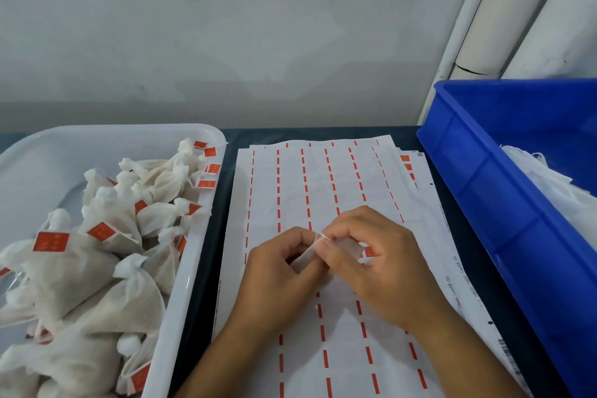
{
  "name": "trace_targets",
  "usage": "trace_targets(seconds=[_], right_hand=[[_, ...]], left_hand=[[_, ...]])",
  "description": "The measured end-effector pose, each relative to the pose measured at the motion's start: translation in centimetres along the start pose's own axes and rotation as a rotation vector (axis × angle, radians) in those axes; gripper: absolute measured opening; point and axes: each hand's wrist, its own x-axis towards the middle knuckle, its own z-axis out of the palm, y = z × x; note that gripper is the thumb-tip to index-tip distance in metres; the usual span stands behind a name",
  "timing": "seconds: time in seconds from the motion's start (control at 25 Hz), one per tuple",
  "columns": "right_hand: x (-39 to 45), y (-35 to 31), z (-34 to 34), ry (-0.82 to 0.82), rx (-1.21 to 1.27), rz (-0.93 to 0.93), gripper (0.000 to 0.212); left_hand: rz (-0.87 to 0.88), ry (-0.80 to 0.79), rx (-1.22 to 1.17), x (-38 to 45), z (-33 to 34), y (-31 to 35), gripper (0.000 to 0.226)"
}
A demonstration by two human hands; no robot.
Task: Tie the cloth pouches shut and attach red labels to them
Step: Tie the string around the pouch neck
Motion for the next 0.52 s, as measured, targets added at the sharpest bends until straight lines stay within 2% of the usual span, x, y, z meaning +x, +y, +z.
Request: trace_targets(seconds=[0.12, 0.24, 0.36, 0.52], right_hand=[[0.1, -0.1, 0.1, 0.038, 0.088, -0.005, 0.017], [0.0, -0.3, 0.1, 0.080, 0.254, 0.070, 0.016], [-0.1, -0.5, -0.2, 0.099, 0.403, 0.164, 0.016], [-0.4, -0.6, -0.9, 0.144, 0.437, 0.172, 0.020]], left_hand=[[0.059, -0.012, 0.038, -0.1, 0.1, 0.1, 0.016], [0.162, -0.042, 0.109, -0.4, 0.4, 0.1, 0.026], [0.223, -0.090, 0.189, -0.8, 0.7, 0.0, 0.024], [0.290, -0.094, 0.417, -1.2, 0.3, -0.1, 0.054]])
